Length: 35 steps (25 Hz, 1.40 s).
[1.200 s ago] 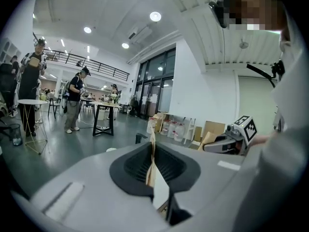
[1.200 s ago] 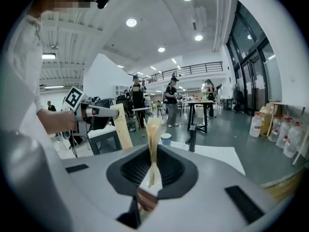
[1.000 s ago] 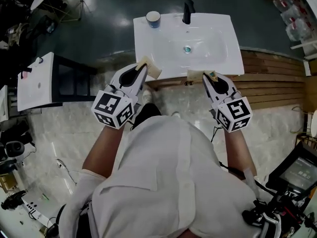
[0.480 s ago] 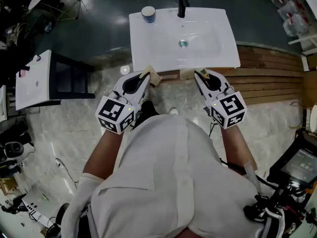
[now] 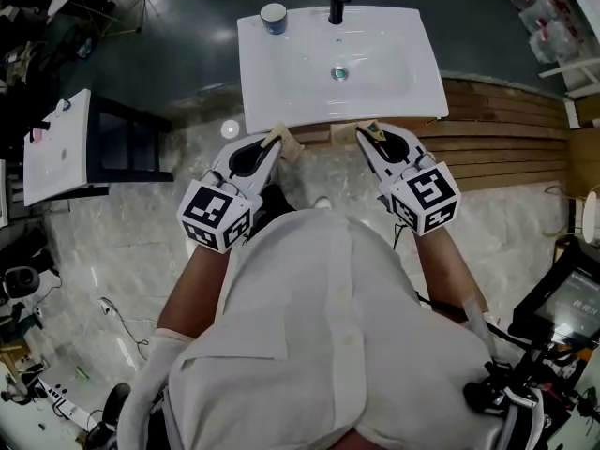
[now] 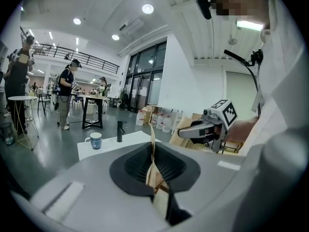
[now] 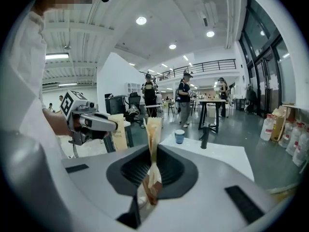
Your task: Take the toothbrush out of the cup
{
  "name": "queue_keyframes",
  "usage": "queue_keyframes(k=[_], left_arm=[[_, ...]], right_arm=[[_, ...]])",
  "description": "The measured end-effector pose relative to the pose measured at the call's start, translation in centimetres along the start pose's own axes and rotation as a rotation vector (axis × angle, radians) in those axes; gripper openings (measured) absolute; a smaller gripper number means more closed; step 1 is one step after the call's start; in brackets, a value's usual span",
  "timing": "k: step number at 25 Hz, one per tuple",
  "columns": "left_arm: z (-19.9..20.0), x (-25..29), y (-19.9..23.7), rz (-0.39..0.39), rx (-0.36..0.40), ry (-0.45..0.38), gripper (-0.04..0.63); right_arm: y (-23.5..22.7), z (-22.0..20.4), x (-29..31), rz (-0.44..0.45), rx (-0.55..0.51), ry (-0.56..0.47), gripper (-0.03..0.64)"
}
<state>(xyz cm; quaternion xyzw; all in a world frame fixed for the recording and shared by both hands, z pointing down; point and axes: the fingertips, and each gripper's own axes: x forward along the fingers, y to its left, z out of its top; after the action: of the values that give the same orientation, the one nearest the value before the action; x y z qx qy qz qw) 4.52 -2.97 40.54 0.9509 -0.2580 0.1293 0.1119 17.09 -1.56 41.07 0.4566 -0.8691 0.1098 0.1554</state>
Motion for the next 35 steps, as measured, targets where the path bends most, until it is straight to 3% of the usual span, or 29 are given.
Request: queue_keyframes(k=[17, 30, 35], left_arm=[[-1.1, -3.3, 1.6, 0.022, -0.028, -0.01, 0.02], [0.0, -1.0, 0.6, 0.016, -0.035, -0.006, 0.02], [-0.1, -1.0, 2.1, 0.009, -0.039, -0.007, 0.02]], right_arm=[[3.2, 0.2, 2.6, 0.041, -0.026, 0.009, 0.029], [1.0, 0.0, 1.2, 0.037, -0.019, 0.027, 0.029], [1.2, 0.3, 3.1, 0.043, -0.022, 0.03, 0.029]])
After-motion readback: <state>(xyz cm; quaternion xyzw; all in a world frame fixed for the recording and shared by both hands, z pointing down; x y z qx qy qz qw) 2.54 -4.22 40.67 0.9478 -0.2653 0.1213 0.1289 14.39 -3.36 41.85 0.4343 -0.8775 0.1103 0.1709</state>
